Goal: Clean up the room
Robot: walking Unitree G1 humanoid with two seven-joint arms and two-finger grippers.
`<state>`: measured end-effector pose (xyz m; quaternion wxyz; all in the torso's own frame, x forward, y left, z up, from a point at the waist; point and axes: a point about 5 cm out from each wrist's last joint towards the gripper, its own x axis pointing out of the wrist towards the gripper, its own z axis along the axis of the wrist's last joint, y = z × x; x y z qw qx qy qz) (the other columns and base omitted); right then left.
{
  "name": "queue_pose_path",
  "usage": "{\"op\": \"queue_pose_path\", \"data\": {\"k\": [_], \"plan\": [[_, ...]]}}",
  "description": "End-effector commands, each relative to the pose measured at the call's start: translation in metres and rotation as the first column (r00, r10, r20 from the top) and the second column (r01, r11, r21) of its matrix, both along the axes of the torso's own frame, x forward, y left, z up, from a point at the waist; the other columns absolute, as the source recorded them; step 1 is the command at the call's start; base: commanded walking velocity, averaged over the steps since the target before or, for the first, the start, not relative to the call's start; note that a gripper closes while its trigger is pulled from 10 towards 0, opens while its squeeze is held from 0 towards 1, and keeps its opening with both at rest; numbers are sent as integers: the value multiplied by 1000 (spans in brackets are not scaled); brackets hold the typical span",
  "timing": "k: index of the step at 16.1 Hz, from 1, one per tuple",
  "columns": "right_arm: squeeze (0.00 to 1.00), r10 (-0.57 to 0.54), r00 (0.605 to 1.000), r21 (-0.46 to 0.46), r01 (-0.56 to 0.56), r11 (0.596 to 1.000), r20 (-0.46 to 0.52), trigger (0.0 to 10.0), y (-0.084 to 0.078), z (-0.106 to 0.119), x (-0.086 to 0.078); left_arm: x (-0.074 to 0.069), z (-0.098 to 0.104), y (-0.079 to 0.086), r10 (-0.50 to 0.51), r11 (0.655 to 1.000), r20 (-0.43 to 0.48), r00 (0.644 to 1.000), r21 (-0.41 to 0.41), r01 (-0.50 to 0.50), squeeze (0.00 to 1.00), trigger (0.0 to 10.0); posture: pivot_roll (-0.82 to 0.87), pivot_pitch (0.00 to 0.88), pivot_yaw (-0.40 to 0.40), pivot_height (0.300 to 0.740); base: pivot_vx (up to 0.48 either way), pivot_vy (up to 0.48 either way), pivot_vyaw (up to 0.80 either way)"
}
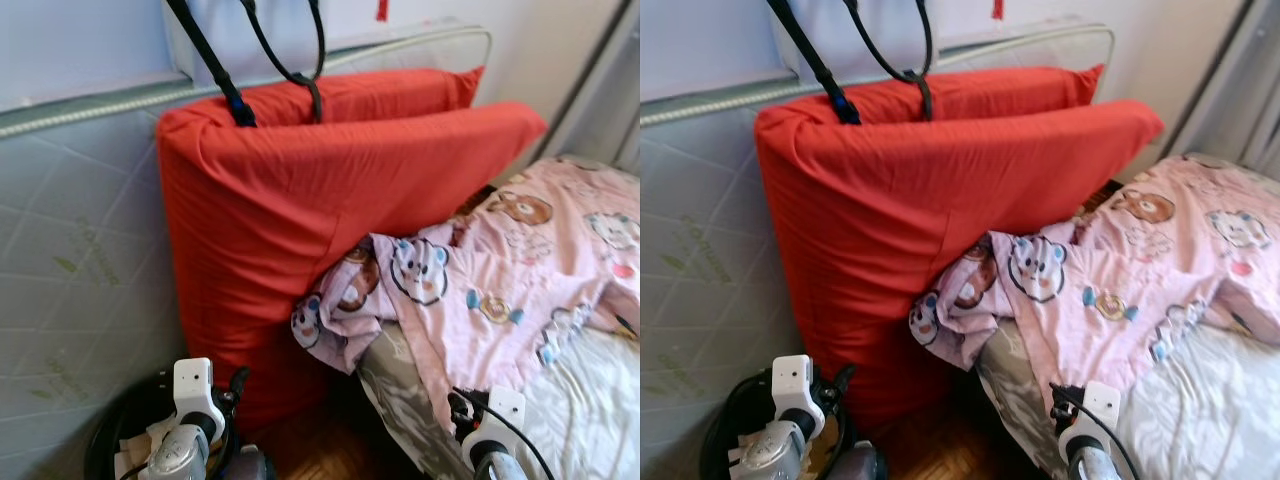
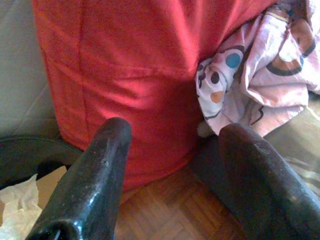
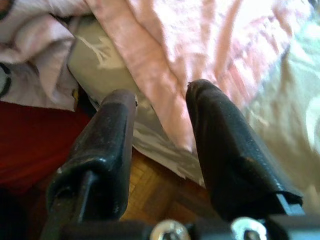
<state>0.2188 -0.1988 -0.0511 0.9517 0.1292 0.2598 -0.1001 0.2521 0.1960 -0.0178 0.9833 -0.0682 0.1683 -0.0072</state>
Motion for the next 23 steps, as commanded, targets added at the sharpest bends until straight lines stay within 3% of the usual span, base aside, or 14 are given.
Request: {"op": "queue_pose_path", "data": {"k": [1, 2, 3, 4, 13, 14, 15, 23], "plan": [[0, -2, 1000, 1, 2, 1000, -1, 10000, 0, 1, 2, 2, 1, -1, 4, 1000, 5, 1000, -3, -4, 0, 10000, 31, 0, -56, 635, 0, 0, 0], [0, -6, 1000, 10, 6, 1000, 2, 10000, 0, 1, 3, 2, 1, 0, 5, 1000, 3, 1000, -4, -4, 0, 10000, 31, 0, -56, 635, 0, 0, 0], [86, -6, 1000, 16, 6, 1000, 5, 10000, 1, 2, 3, 2, 1, 0, 5, 1000, 2, 1000, -3, -5, 0, 10000, 32, 0, -56, 635, 0, 0, 0], [1000, -11, 1000, 14, 11, 1000, 14, 10000, 0, 3, 5, 2, 1, 0, 5, 1000, -2, 1000, -3, -5, 0, 10000, 33, 0, -56, 635, 0, 0, 0], [1000, -7, 1000, 13, 7, 1000, -5, 10000, 0, 2, 6, 4, 2, -1, 4, 1000, 0, 1000, 1, -4, 0, 10000, 36, 0, -56, 635, 0, 0, 0], [98, 3, 1000, 14, -3, 1000, -11, 10000, 1, 2, 6, 4, 2, -1, 3, 1000, 0, 1000, 0, -3, 0, 10000, 37, 0, -56, 635, 0, 0, 0], [0, 3, 1000, 17, -3, 1000, -11, 10000, 2, 2, 6, 4, 2, -1, 3, 1000, 1, 1000, -1, -3, 0, 10000, 38, 0, -56, 635, 247, 0, 0], [0, 11, 1000, 25, -11, 1000, -15, 10000, 3, 1, 7, 4, 3, 1, 16, 1000, 4, 1000, -5, -16, 0, 10000, 41, 0, -60, 635, 294, 0, 0]]}}
